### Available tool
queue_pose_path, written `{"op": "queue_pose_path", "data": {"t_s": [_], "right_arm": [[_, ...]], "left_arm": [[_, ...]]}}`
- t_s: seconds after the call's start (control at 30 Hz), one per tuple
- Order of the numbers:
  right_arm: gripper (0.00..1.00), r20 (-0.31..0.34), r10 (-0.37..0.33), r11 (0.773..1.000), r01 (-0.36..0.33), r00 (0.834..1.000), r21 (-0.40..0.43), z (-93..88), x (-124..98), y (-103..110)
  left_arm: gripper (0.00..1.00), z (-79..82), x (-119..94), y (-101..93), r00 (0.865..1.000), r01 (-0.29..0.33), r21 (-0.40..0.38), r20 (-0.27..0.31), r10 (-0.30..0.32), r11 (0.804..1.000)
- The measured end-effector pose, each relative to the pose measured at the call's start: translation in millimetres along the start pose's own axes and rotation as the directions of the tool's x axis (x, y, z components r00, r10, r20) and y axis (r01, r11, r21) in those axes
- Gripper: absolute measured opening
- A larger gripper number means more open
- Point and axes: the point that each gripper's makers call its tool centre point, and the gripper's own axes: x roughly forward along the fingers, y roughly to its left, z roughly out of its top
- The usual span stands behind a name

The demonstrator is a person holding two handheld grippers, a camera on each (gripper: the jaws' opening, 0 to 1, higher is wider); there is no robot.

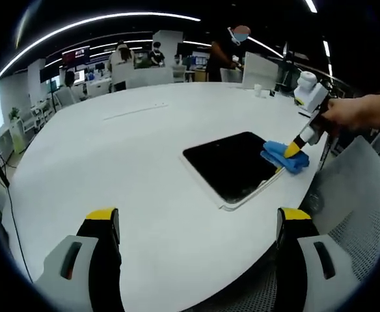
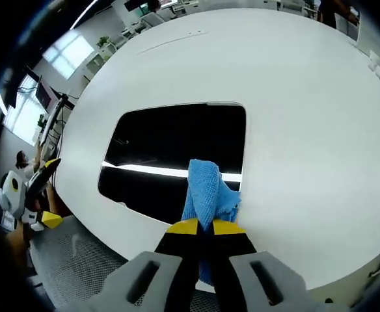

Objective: Wipe the mirror surface with the cleaning cloth until all visible marks leave the cleaned area.

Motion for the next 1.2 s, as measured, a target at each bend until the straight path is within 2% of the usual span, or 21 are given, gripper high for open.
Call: {"op": "queue_pose_path", "data": {"t_s": [0.07,0.13,0.47,1.1,1.17,1.2], "right_arm": [[0.0,0.001,0.002,1.0,-0.002,1.0,0.006,-0.1,0,-2],[0.0,-0.002,0.001,1.0,-0.001,1.0,0.015,-0.1,0,-2],[0.0,-0.008,-0.005,1.0,0.005,1.0,-0.012,2.1,1,-2],[0.0,0.012,-0.031,0.999,0.031,0.999,-0.029,67.7,18,-15],[0.0,0.014,-0.032,0.999,0.032,0.999,-0.026,74.9,21,-17],[0.0,0.018,-0.032,0.999,0.033,0.999,-0.025,77.6,21,-18]], "left_arm": [[0.99,1.0,0,-0.8,1.0,0.005,-0.005,0.005,-0.004,1.0],[0.99,6.2,0,-3.3,0.999,0.021,-0.019,0.034,-0.02,1.0],[0.99,5.5,0,-3.9,0.999,0.02,-0.027,0.028,-0.019,0.999],[0.99,4.5,-1,2.7,0.999,0.001,-0.038,0.037,0.001,0.999],[0.99,5.4,-3,7.5,0.999,-0.027,-0.042,0.038,0.028,0.999],[0.99,10.6,-4,9.9,0.997,-0.041,-0.021,0.063,0.042,0.999]]}}
